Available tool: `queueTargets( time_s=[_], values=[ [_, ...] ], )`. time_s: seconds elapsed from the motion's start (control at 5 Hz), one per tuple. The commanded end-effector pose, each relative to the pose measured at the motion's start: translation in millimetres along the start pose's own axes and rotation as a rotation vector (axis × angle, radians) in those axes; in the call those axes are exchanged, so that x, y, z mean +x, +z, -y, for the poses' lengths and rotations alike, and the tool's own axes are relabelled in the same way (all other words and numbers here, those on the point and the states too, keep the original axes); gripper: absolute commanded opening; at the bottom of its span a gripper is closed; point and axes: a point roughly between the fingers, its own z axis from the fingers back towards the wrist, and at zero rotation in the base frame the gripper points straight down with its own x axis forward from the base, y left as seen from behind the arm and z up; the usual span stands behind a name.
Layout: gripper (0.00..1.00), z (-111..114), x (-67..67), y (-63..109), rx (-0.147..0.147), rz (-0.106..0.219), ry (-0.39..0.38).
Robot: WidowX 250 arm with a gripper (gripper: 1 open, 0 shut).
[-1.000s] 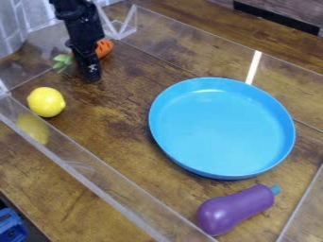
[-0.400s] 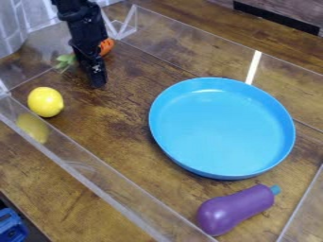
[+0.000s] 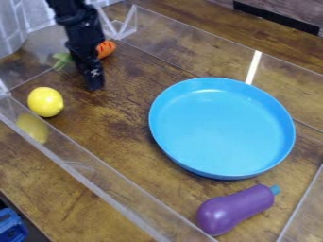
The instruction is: Remove the lemon from the blue tray and put it on the table
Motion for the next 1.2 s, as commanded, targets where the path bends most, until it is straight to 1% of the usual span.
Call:
queueTargets(
  time_s=[0.0, 0.2, 0.6, 0.8, 1.0],
  values=[
    [1.00, 0, -30.5, 14.9, 0.013, 0.004, 0.112],
    [1.00, 11, -40.4, 17.2, 0.007, -0.019, 0.153],
    [1.00, 15, -52.2, 19.9, 0.008, -0.047, 0.235],
    [1.00, 17, -61.9, 23.9, 0.008, -0.061, 0.269],
    [1.00, 16, -60.9, 23.8, 0.015, -0.070, 0.317]
  ],
)
